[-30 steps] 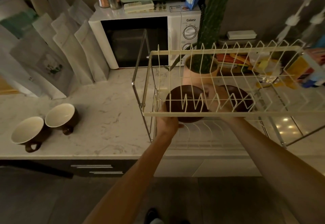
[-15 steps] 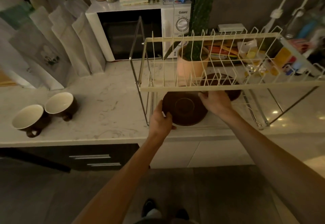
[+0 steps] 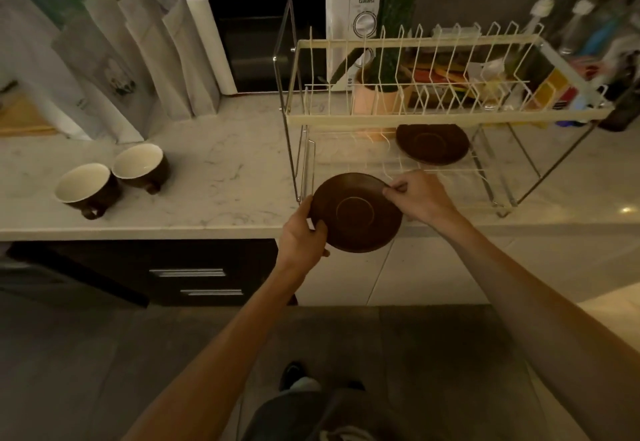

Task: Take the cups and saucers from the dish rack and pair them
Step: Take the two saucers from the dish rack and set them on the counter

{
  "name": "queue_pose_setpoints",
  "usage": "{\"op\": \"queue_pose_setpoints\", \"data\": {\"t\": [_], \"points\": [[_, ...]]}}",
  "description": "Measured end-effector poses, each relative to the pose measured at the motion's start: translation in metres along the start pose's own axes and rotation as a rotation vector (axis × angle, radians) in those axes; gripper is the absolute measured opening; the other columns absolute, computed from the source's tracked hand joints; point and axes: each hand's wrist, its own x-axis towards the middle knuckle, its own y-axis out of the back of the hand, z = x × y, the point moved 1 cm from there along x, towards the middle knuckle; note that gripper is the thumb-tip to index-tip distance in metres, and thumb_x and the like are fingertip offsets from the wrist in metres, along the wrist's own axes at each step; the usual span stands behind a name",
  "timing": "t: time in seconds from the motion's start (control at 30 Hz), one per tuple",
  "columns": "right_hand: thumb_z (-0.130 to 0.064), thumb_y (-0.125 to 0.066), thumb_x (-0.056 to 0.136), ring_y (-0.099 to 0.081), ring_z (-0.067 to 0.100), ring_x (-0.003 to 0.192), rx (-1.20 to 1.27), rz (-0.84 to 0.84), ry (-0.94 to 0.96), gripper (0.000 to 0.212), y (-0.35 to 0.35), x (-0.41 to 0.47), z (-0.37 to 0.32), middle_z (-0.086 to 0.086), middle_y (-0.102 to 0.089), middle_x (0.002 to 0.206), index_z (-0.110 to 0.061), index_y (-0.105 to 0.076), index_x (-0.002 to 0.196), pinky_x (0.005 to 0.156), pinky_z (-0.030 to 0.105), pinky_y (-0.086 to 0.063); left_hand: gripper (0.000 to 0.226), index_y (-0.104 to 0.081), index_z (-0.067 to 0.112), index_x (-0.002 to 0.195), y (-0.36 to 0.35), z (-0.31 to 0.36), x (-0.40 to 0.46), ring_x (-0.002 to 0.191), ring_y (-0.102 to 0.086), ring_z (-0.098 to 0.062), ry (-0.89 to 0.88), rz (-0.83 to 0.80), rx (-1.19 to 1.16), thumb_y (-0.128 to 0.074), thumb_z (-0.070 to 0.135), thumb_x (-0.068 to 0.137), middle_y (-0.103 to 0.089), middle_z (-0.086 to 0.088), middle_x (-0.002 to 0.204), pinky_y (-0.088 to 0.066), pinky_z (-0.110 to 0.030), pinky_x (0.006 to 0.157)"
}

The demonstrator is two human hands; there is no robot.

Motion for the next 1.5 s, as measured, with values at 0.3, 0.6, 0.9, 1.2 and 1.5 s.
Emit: {"op": "queue_pose_setpoints", "data": {"t": [0.3,0.6,0.9,1.2,1.5], "points": [[-0.020,-0.062,0.094,-0.073,0.013,0.060,0.151,-0.326,0.015,0.013,-0.029,-0.024,-0.036,0.006,-0.075,0.075,-0.012,-0.070,0.088,0.052,0.026,-0.058,0.047,-0.041,0.026,0.141,0.053,-0.032,-0.036,0.076,-0.065,-0.006,0.106,0.112,0.088,-0.050,0.015,0.097,-0.062,0.003,0.110,-0.061,-0.030,0.065],[-0.018,-0.061,0.095,-0.075,0.018,0.063,0.321,-0.471,0.035,0.016,-0.084,-0.018,-0.092,0.011,-0.076,0.079,-0.005,-0.069,0.095,0.053,0.026,-0.059,0.037,-0.043,0.019,0.136,0.123,-0.057,-0.044,0.081,-0.061,-0.002,0.154,0.270,0.136,-0.046,0.018,0.099,-0.059,0.003,0.117,-0.059,-0.032,0.072],[-0.022,-0.060,0.095,-0.075,0.020,0.062,0.368,-0.427,-0.010,0.017,-0.130,0.010,-0.149,0.010,-0.076,0.079,-0.006,-0.068,0.097,0.061,0.036,-0.063,0.030,-0.046,0.027,0.128,0.193,-0.069,-0.005,0.096,-0.066,-0.021,0.254,0.304,0.047,-0.047,0.020,0.099,-0.062,-0.007,0.121,-0.059,-0.039,0.077],[-0.014,-0.055,0.097,-0.071,0.024,0.060,0.442,-0.255,-0.124,0.007,-0.147,0.054,-0.189,-0.003,-0.064,0.082,-0.016,-0.057,0.091,0.070,0.040,-0.063,0.042,-0.048,0.021,0.136,0.221,-0.080,0.078,0.098,-0.060,-0.019,0.300,0.270,-0.135,-0.048,0.005,0.097,-0.059,-0.004,0.113,-0.056,-0.032,0.075],[-0.010,-0.053,0.096,-0.074,0.029,0.065,0.436,-0.060,-0.231,0.014,-0.171,0.117,-0.204,0.007,-0.069,0.087,-0.011,-0.065,0.089,0.071,0.047,-0.062,0.039,-0.064,0.013,0.120,0.231,-0.091,0.167,0.104,-0.064,-0.028,0.395,0.284,-0.216,-0.051,-0.001,0.087,-0.069,-0.009,0.109,-0.055,-0.046,0.090]]}}
